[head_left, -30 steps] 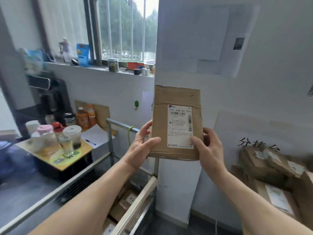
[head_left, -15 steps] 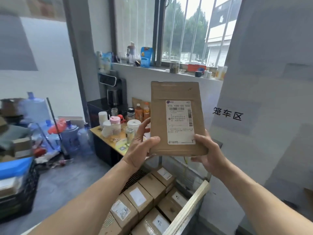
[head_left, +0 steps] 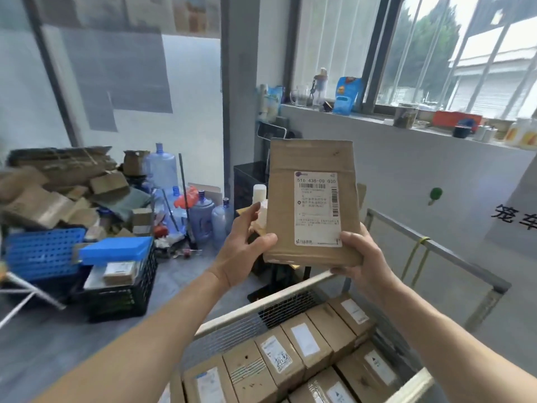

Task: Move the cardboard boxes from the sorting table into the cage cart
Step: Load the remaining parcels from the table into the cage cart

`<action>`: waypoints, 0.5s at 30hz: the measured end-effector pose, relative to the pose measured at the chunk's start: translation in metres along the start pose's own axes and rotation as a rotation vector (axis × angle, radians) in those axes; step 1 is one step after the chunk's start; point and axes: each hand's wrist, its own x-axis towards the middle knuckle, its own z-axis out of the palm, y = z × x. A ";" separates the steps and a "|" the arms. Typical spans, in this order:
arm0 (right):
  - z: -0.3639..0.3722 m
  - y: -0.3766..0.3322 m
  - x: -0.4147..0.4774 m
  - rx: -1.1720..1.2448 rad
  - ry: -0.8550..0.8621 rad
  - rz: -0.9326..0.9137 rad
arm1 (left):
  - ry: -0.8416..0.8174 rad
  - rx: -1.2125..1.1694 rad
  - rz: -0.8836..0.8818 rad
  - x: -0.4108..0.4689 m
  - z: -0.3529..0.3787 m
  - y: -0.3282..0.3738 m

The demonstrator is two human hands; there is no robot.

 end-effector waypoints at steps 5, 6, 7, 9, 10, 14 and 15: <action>0.028 0.036 0.030 0.020 -0.094 0.067 | 0.120 0.240 -0.073 -0.008 -0.047 -0.025; 0.034 0.046 0.036 0.025 -0.118 0.087 | 0.156 0.283 -0.093 -0.013 -0.054 -0.030; 0.036 0.054 0.040 0.029 -0.125 0.098 | 0.186 0.314 -0.102 -0.017 -0.058 -0.030; 0.042 0.071 0.047 0.037 -0.150 0.133 | 0.255 0.376 -0.114 -0.029 -0.062 -0.031; 0.045 0.080 0.049 0.045 -0.163 0.152 | 0.277 0.422 -0.126 -0.033 -0.064 -0.034; 0.053 0.118 0.054 0.066 -0.244 0.237 | 0.316 0.531 -0.186 -0.052 -0.070 -0.058; 0.054 0.128 0.054 0.071 -0.262 0.257 | 0.325 0.544 -0.201 -0.057 -0.070 -0.065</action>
